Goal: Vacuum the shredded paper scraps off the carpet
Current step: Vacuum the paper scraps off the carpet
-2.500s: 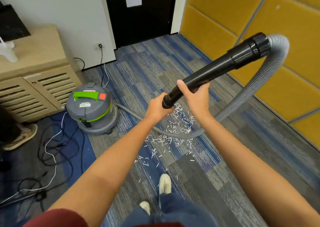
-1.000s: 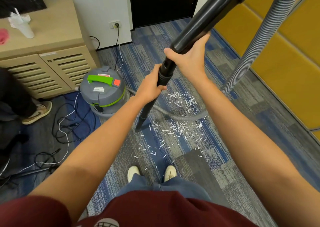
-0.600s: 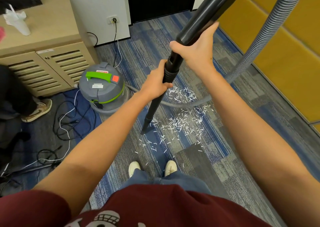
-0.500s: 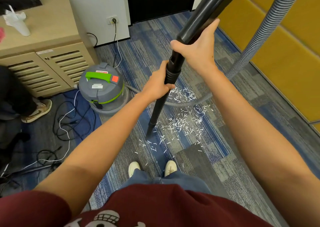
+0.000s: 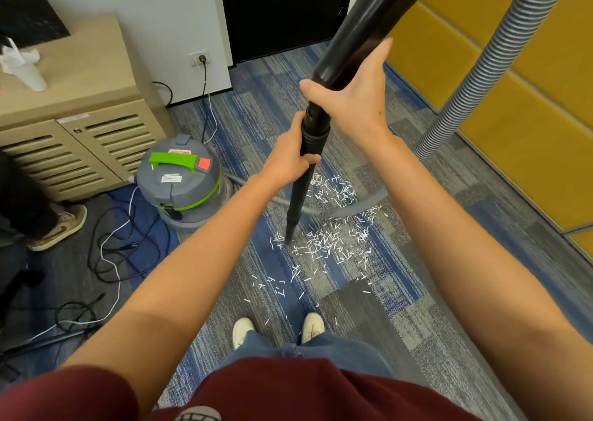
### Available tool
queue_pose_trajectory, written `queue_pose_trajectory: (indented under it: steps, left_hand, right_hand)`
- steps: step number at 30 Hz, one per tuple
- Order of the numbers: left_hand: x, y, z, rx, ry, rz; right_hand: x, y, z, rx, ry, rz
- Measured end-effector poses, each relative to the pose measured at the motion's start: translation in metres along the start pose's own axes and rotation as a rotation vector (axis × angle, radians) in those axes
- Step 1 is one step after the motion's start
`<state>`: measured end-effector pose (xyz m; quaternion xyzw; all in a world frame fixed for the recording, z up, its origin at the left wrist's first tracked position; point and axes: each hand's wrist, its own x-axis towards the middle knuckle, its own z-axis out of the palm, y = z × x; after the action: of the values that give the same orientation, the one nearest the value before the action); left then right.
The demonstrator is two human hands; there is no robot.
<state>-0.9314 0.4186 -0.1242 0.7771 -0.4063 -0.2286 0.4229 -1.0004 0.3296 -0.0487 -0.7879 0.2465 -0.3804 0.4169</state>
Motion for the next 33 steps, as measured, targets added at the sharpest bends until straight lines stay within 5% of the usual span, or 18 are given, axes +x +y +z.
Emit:
queue_pose_trajectory:
  steps: [33]
  left_hand:
    - [-0.011,-0.004,0.011,0.004,-0.007,-0.058]
  right_hand:
    - [-0.013,0.020,0.002,0.026,-0.010,0.022]
